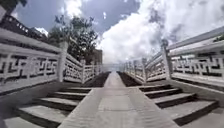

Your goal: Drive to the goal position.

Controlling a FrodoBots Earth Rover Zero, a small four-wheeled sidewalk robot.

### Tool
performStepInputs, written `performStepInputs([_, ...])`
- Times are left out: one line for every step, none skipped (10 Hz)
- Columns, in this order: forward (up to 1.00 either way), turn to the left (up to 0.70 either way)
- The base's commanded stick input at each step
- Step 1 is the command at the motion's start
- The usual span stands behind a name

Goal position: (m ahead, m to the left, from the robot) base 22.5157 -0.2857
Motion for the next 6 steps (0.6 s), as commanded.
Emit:
performStepInputs([0.7,0.0])
performStepInputs([0.7,0.0])
performStepInputs([0.7,0.0])
performStepInputs([0.7,0.0])
performStepInputs([0.7,0.0])
performStepInputs([0.7,0.0])
